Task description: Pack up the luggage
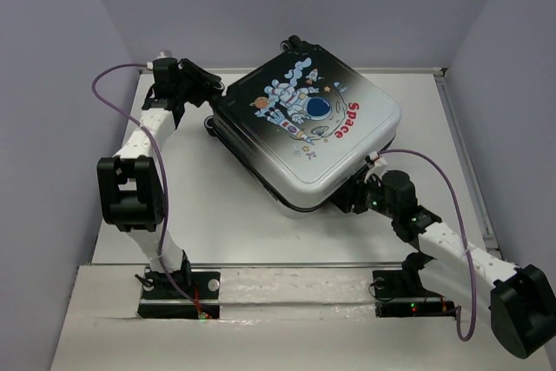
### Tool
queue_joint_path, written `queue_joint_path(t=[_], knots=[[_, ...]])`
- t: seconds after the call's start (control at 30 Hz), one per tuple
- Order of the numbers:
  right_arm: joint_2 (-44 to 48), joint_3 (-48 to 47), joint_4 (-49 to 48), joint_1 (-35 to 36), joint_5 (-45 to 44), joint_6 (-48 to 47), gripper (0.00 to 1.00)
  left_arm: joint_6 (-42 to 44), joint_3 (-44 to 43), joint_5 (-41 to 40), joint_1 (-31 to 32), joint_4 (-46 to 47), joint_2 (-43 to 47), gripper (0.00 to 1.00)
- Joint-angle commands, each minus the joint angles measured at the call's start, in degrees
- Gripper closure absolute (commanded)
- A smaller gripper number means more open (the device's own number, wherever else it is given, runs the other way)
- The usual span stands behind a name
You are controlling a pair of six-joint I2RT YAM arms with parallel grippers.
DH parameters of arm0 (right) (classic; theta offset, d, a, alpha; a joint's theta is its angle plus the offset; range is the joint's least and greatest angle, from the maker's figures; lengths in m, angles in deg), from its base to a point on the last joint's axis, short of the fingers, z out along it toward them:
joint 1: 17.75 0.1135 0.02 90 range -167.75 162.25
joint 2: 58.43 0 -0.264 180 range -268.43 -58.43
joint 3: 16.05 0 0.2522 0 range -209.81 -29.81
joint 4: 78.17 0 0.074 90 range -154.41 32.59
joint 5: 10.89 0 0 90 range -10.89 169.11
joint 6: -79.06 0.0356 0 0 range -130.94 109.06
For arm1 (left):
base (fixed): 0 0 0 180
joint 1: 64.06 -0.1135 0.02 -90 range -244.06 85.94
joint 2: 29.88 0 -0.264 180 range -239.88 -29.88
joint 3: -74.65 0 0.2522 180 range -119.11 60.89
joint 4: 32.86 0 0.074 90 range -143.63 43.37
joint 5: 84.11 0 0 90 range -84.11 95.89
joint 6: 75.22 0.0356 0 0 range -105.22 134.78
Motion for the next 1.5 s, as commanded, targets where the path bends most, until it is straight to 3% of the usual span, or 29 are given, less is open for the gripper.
queue_joint_path(t=[0.0, 0.03, 0.07, 0.1, 0.2, 0.27, 0.43, 0.5, 0.63, 0.67, 0.77, 0.93, 1.07, 1.33, 1.43, 1.47], knots=[[0.84, -0.27, -7.4, 0.49, -1.15, -1.51, 0.47, 6.25, -4.31, 1.55, -0.4, 3.83, 1.31, 0.6], [0.49, -0.27, -7.66, 0.49, -0.8, -1.52, 0.48, 6.33, -4.66, 1.64, -0.4, 3.83, 0.7, 0.53], [-0.56, -0.45, -8.01, 0.49, -0.27, -1.43, 0.5, 7.12, -5.54, 1.47, -0.32, 3.57, 0.52, 0.37], [-0.91, -0.36, -8.36, 0.49, -0.09, -1.25, 0.51, 7.74, -6.07, 1.12, -0.31, 2.78, 0.78, 0.28], [-1.97, -0.27, -9.95, 0.49, 0.35, -0.99, 0.58, 11.59, -6.86, -2.57, -0.32, 1.81, 3.14, 0.07], [-2.23, -0.27, -11.08, 0.49, 0.79, -0.81, 0.62, 13.62, -5.56, -7.75, -0.32, 0.76, 7.36, 0.01], [-1.71, -0.71, -10.57, 0.49, 0.88, -0.64, 0.67, 15.74, 3.4, -12.17, -0.32, 0.92, 19.82, 0.01], [-0.83, -0.63, -9.16, 0.49, 0.35, -0.55, 0.67, 14.95, 12.88, -10.85, 0.3, 2.59, 24.49, 0.01], [2.33, -0.45, -5.04, 0.49, -1.58, -0.64, 0.53, 16.97, 29.32, -14.34, 10.47, 4.36, 37.92, 0.01], [3.38, -0.54, -4.42, 0.49, -2.11, -0.81, 0.5, 17.06, 31.87, -15.23, 16.24, 4.01, 39.96, 0.01], [4.53, -0.45, -3.54, 0.49, -3.16, -0.64, 0.49, 14.08, 43.98, -16.47, 26.01, 3.57, 48.38, 0.02], [2.43, -2.38, -4.05, 0.49, -3.7, -2.74, 0.52, 11.0, 51.58, -15.85, 36.41, 3.21, 59.39, 0.02], [-1.96, -4.23, -5.72, 0.49, -2.47, -4.76, 0.6, 11.25, 53.6, -15.24, 41.95, 5.41, 59.85, 0.03], [-5.4, -3.88, -10.03, 0.49, -0.97, -5.04, 0.67, 11.43, 54.84, -19.19, 50.66, 7.6, 55.11, 0.18], [-6.19, -2.74, -12.67, 0.49, -0.09, -3.63, 0.77, 11.87, 54.66, -18.93, 52.77, 10.58, 51.6, 0.26], [-5.58, -2.3, -13.8, 0.49, -0.18, -3.19, 0.85, 12.05, 54.49, -18.58, 53.73, 11.38, 50.63, 0.29]])
